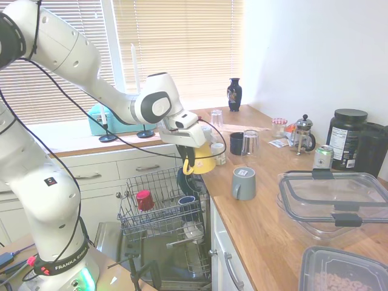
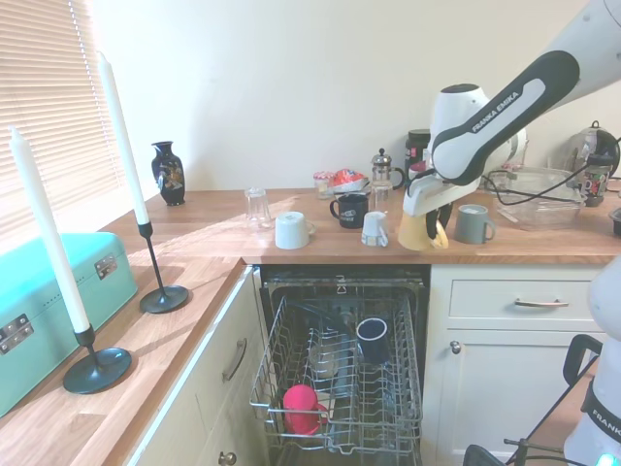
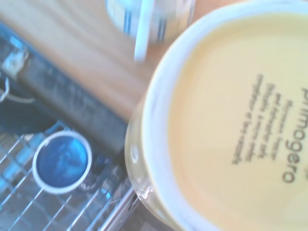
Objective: Unload the yellow mug from the dishwasher
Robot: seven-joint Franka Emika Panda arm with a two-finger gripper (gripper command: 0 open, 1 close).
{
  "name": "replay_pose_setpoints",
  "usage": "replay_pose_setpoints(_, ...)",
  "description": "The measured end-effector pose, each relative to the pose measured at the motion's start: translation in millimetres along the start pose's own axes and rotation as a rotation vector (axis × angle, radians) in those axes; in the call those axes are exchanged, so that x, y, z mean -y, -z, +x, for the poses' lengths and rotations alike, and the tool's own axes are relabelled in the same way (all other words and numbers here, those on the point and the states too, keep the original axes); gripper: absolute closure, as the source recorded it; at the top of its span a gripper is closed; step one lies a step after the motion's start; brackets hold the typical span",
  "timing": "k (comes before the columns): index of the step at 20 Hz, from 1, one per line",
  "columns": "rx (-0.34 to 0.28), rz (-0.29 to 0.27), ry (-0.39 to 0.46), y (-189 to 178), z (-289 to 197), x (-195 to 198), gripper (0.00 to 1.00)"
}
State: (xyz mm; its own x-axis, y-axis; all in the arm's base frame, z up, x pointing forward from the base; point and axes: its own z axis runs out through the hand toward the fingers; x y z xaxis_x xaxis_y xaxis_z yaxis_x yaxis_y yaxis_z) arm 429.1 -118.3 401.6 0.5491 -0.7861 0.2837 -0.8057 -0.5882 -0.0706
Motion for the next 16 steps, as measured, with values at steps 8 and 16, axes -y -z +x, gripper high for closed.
replay_pose_setpoints(8, 0.046, -0.061, -0.020, -32, 53, -14, 1.00)
replay_pose_setpoints(16, 0.057, -0.064, -0.013, -50, 80, 2, 1.00)
